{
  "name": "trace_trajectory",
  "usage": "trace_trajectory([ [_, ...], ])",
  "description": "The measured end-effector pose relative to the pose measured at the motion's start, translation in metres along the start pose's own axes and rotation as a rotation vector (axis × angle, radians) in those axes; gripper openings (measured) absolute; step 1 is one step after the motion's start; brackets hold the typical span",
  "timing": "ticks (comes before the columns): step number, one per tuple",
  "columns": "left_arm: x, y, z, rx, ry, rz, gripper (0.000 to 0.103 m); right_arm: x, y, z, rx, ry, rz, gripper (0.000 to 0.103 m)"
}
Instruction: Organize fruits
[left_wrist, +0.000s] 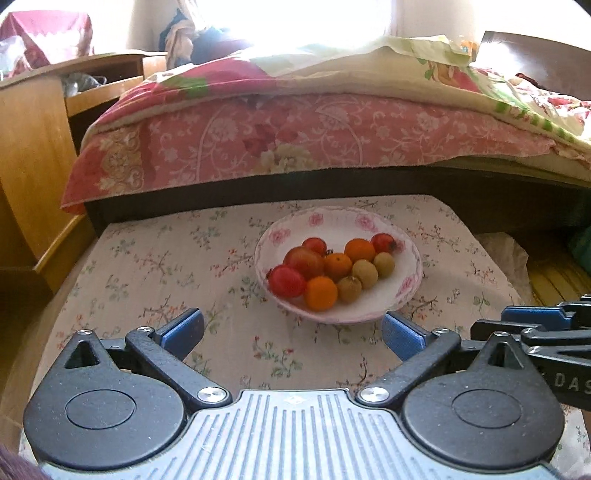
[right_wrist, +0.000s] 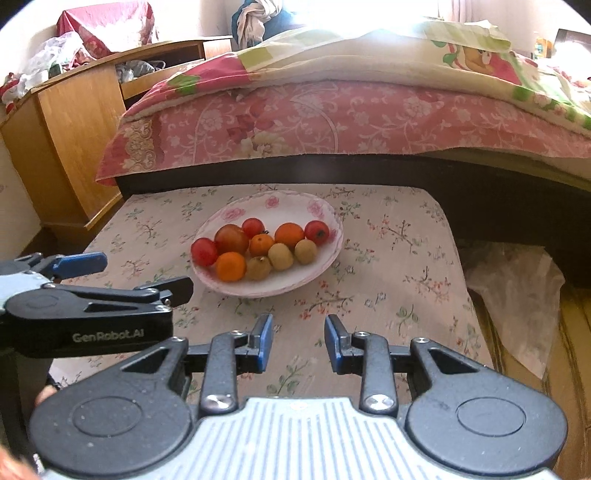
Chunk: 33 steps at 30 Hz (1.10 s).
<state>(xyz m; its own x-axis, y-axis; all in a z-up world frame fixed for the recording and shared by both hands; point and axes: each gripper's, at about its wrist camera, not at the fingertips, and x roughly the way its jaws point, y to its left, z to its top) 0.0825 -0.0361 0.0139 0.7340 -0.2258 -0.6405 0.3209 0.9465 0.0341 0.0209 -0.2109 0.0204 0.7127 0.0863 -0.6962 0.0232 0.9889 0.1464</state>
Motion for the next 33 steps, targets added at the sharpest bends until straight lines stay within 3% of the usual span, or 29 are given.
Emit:
trace_trajectory([
  [21, -0.027, -0.006, -0.015, 0.024, -0.031, -0.025, 0.103, -0.022, 0.009, -0.018, 0.026, -0.014, 0.014, 0.032],
  [33, -0.029, -0.002, -0.018, 0.016, -0.034, 0.014, 0.103, -0.023, 0.008, -0.019, 0.018, -0.013, -0.021, 0.032],
])
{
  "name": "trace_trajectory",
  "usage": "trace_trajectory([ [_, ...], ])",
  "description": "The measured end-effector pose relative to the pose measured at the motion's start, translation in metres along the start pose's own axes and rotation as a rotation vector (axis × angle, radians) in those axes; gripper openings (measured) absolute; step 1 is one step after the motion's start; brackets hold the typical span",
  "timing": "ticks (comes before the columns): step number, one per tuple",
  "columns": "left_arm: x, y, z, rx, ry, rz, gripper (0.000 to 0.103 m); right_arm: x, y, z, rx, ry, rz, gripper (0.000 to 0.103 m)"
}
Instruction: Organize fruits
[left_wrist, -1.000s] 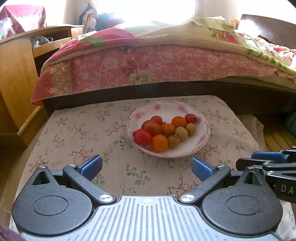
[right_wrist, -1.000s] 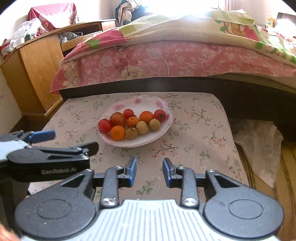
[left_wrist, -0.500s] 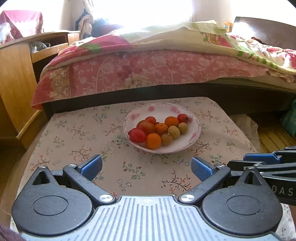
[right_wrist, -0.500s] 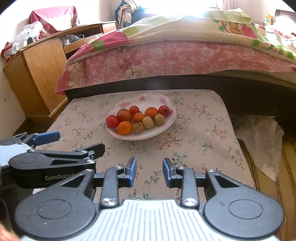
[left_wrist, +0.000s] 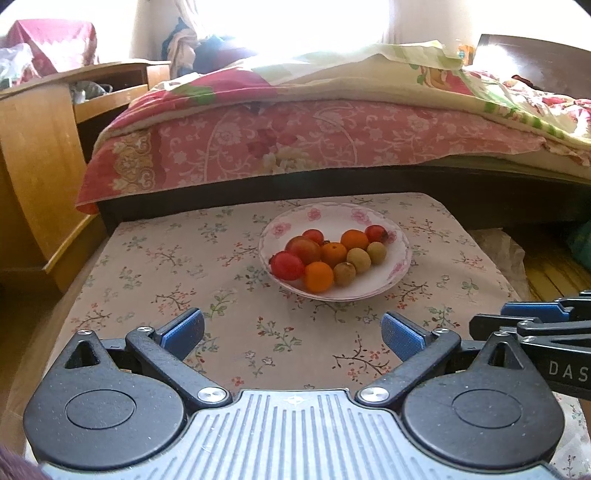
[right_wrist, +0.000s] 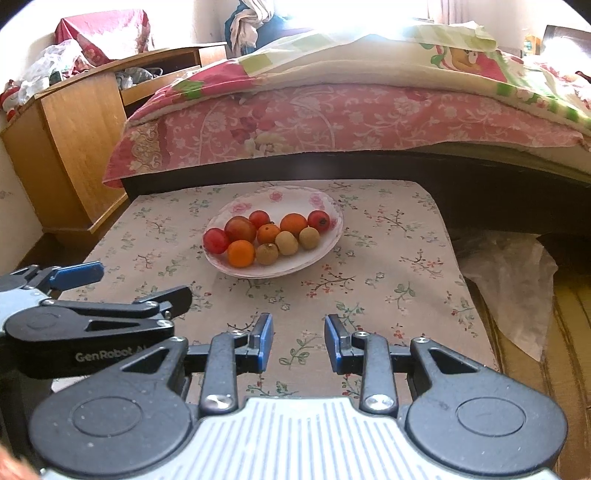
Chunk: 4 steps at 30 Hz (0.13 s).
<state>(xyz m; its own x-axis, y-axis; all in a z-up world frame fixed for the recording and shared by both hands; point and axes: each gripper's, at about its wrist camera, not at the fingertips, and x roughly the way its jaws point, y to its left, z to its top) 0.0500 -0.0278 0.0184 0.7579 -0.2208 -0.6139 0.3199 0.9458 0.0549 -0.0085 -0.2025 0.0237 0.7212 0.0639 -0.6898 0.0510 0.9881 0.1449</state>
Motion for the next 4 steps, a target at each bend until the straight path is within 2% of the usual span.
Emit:
trace_trajectory([
  [4, -0.0003, 0.0011, -0.0002, 0.003, -0.004, 0.010, 0.103, 0.0013, -0.0007, -0.0010, -0.003, 0.004, -0.011, 0.032],
])
